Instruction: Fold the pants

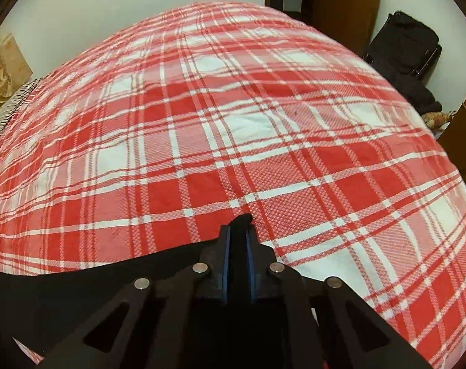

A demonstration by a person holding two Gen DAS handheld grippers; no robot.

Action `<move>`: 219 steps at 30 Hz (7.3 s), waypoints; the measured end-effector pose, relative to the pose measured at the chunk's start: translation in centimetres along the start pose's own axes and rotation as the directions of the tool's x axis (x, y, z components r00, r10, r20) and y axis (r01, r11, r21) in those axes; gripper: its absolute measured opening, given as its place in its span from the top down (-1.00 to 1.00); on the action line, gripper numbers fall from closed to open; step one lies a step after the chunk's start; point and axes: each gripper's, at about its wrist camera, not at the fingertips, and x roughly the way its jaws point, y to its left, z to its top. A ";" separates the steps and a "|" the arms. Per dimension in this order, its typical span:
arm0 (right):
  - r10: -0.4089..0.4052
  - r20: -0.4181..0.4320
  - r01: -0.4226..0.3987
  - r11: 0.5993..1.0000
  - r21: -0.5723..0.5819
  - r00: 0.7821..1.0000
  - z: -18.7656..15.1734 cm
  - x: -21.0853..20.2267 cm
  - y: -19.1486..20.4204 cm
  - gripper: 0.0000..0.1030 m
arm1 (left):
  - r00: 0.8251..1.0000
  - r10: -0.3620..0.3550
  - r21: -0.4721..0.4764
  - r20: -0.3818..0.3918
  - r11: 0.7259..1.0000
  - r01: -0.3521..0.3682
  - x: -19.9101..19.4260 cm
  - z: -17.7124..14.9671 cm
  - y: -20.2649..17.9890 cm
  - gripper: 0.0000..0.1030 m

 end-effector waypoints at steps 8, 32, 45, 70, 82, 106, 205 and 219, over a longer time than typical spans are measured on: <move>-0.013 0.102 0.018 0.999 -0.043 0.995 -0.9 -5.1 0.6 0.84 | 0.993 -0.086 -0.044 0.076 0.995 0.089 -2.6 0.0 1.4 0.74; 0.120 0.428 -0.105 0.993 -0.057 0.896 -15.1 -19.1 -5.7 0.85 | 0.900 -0.293 -0.099 0.322 0.935 0.340 -13.6 -6.0 6.0 0.75; 0.071 0.356 -0.077 0.997 0.005 0.932 -22.7 -18.3 -9.7 0.85 | 0.904 -0.327 -0.128 0.276 0.920 0.371 -13.2 -13.9 7.6 0.75; 0.081 0.318 0.005 0.965 -0.262 0.945 -26.5 -22.8 4.5 0.17 | 0.949 -0.250 -0.176 0.191 0.943 0.283 -13.7 -17.8 9.2 0.21; 0.249 0.166 -0.077 0.740 -0.668 0.954 -32.1 -16.8 22.5 0.11 | 0.952 -0.283 -0.167 0.120 0.939 0.300 -10.2 -14.9 8.2 0.21; 0.164 0.145 0.022 0.587 -0.809 0.976 -35.3 -14.6 25.7 0.91 | 0.981 -0.185 -0.168 0.051 0.967 0.191 -7.2 -11.6 7.1 0.30; 0.140 0.247 -0.087 0.973 -0.214 0.959 -29.9 -17.5 6.1 -0.04 | 0.845 -0.446 0.740 -0.294 0.454 0.497 -16.9 -24.0 -32.1 0.86; -0.052 0.342 -0.040 0.966 0.256 0.938 -26.5 -22.3 -8.5 -0.04 | 0.837 -0.475 0.707 -0.272 0.491 0.508 -17.2 -22.8 -31.5 0.92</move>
